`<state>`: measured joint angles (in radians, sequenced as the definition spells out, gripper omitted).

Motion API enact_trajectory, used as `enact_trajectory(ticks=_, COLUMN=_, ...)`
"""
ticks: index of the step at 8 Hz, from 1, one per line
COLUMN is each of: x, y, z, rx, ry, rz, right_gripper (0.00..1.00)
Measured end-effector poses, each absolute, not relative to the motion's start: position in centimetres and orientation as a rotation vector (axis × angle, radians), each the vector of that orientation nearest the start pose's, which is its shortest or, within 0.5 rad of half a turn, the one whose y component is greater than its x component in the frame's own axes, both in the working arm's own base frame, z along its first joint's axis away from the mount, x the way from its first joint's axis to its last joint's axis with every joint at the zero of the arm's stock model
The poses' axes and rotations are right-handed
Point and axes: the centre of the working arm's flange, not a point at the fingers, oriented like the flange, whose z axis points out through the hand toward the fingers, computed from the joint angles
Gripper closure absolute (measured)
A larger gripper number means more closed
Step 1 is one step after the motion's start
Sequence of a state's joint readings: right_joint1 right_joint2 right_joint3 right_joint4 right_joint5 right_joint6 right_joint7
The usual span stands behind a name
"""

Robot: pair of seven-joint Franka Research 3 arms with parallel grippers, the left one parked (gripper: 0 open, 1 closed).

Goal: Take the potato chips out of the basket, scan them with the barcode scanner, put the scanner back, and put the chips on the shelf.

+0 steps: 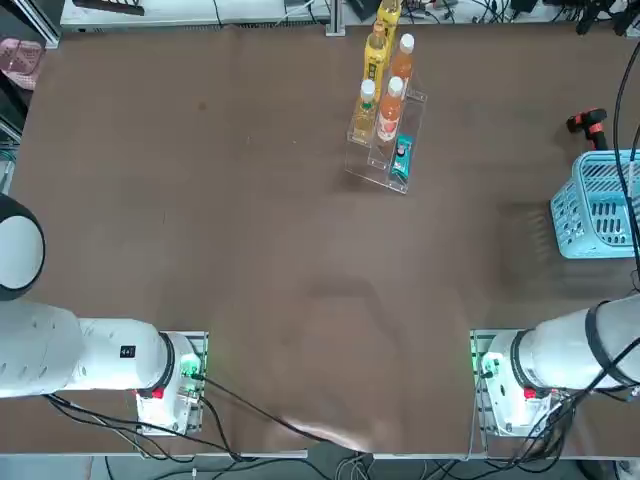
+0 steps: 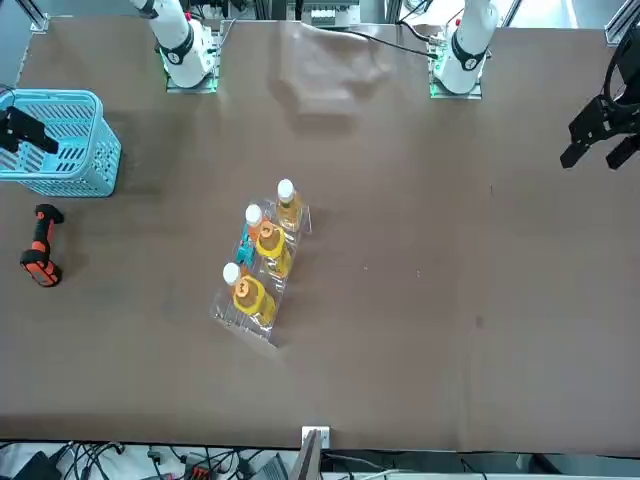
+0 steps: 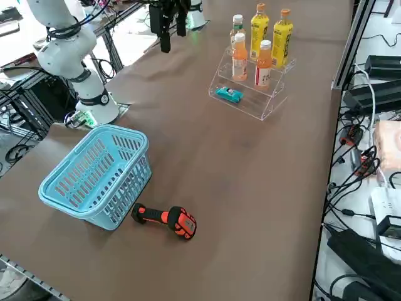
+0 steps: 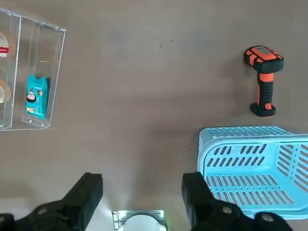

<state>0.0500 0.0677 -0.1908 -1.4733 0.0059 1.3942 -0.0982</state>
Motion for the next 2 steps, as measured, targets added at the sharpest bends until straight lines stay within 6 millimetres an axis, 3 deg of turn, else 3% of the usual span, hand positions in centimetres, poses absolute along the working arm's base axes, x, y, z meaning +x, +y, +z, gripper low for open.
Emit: enact_trajectory(ticks=2, x=55.15, y=-7.39, z=61.83, rx=-3.125, ry=0.067, rz=0.228, right_gripper=0.0)
